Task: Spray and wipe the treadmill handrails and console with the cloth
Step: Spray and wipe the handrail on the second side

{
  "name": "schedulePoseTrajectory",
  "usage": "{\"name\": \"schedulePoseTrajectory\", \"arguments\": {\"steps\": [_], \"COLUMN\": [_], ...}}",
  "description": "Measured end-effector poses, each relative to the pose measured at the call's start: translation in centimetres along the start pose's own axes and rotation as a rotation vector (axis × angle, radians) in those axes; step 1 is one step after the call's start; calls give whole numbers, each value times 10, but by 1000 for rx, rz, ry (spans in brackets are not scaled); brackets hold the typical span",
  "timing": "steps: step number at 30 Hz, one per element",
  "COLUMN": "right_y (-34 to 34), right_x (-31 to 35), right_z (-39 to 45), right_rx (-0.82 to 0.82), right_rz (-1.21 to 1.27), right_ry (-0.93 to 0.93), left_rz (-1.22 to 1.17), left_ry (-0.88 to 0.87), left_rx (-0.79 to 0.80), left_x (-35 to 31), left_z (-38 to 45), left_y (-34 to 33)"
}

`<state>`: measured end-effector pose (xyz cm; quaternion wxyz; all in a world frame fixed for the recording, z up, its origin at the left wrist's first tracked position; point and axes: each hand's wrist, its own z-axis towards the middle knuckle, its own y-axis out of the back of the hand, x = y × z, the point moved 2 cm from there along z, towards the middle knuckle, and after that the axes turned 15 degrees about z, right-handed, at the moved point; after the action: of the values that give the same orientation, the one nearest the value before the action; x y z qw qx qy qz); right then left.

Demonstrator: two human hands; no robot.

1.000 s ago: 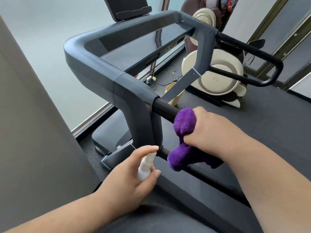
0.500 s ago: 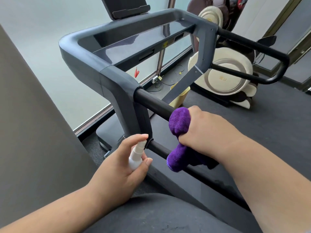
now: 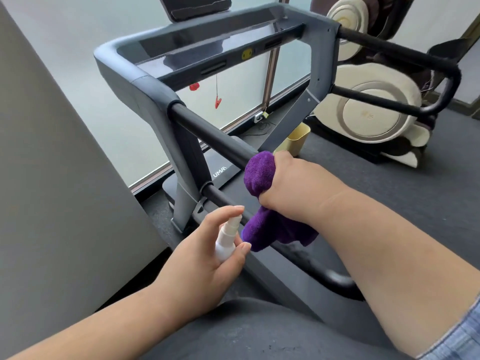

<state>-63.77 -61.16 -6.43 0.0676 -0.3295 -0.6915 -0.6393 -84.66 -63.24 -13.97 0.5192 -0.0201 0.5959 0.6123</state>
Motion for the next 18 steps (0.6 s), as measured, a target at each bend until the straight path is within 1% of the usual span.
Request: {"name": "schedulePoseTrajectory", "arguments": {"steps": [3, 9, 13, 18], "right_y": [6, 16, 16, 12], "right_x": [-18, -54, -76, -95], "right_z": [-17, -53, -72, -89], "right_rx": [6, -41, -118, -224], "right_rz": [11, 0, 64, 153], "right_ry": [3, 30, 66, 159], "left_rz": [26, 89, 97, 143], "left_ry": [32, 60, 53, 64], "left_rx": [-24, -64, -32, 5], "left_x": [-25, -72, -93, -106], "left_z": [-9, -19, -31, -43], "left_y": [-11, -31, -45, -57]}}
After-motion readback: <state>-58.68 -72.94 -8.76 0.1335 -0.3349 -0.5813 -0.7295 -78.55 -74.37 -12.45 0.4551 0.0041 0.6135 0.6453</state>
